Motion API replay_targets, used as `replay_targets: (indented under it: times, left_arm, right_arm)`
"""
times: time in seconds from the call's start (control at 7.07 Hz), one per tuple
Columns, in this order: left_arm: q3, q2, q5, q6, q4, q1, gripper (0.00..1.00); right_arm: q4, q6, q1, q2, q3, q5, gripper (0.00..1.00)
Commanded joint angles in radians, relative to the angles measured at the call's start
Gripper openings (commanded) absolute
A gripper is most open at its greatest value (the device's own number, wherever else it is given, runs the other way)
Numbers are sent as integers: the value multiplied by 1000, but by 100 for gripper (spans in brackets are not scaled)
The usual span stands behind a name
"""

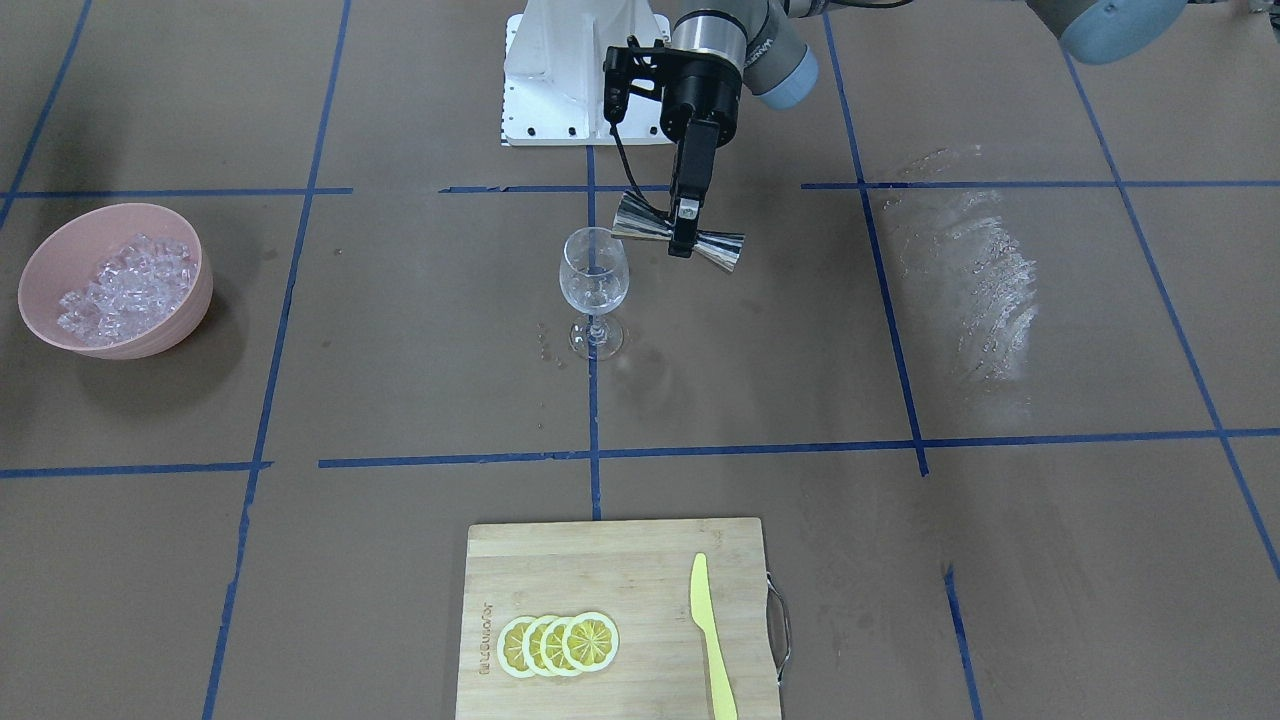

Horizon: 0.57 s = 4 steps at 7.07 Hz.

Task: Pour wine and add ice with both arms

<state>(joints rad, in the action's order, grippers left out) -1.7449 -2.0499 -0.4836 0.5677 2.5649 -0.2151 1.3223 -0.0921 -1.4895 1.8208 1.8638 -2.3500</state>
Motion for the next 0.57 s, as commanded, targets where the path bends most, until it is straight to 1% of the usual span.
replay_targets:
  times: [0.0,0.14,0.28,0.42]
  left_arm:
    - [-8,135,-76,-208,201,-12,0]
    - [-8,222,-79,-273,310,-15,0]
    - [-8,325,-128,-361,434,-16,0]
    - [-8,435,-156,-417,568,-20,0]
  right_arm:
    - [0,0,0,-2,0,0,100]
    - [0,2,0,-2,0,0,100]
    - [0,2,0,-3,1,0,100]
    - [0,3,0,-3,1,0,100]
